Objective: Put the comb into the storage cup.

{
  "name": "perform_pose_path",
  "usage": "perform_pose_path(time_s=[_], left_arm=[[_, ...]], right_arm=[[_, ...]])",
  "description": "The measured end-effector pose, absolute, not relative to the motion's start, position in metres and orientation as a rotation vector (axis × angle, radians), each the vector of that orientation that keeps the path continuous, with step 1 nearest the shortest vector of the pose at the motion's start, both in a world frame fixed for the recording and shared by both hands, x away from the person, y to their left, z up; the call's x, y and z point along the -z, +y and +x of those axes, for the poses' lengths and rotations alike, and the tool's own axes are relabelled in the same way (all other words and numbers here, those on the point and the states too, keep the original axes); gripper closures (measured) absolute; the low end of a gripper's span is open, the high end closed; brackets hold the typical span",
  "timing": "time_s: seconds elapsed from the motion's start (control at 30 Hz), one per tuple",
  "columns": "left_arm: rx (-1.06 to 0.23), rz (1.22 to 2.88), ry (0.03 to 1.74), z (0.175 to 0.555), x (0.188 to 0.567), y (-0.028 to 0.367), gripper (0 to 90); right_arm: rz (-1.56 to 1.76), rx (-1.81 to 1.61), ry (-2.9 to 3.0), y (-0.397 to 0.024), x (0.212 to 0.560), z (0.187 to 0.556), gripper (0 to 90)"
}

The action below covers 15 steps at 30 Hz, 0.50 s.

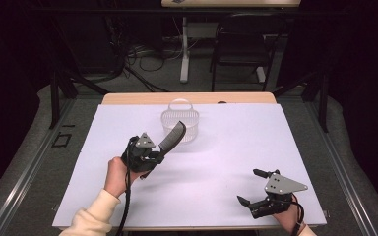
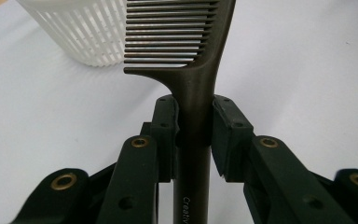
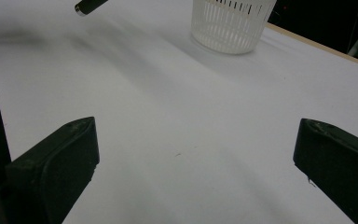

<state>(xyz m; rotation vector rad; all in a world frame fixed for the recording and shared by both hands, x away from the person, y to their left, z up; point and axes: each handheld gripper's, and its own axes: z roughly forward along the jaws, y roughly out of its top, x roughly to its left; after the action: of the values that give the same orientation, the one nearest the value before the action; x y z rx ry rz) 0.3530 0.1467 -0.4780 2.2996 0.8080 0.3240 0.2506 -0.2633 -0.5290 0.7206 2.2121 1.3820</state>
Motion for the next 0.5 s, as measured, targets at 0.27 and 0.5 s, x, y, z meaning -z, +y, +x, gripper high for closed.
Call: perform_pose_path(time_s=[0.27,0.5], left_arm=[[-0.366,2.253,0.834,0.355,0.477,0.152,72.2],[-0.402,2.211,0.836,0.359,0.471,0.157,72.1]], right_arm=[[0.724,-1.38,2.213,-0.264,0.529,0.251,0.0],[0.719,-1.39,2.211,-0.264,0.529,0.251,0.0]])
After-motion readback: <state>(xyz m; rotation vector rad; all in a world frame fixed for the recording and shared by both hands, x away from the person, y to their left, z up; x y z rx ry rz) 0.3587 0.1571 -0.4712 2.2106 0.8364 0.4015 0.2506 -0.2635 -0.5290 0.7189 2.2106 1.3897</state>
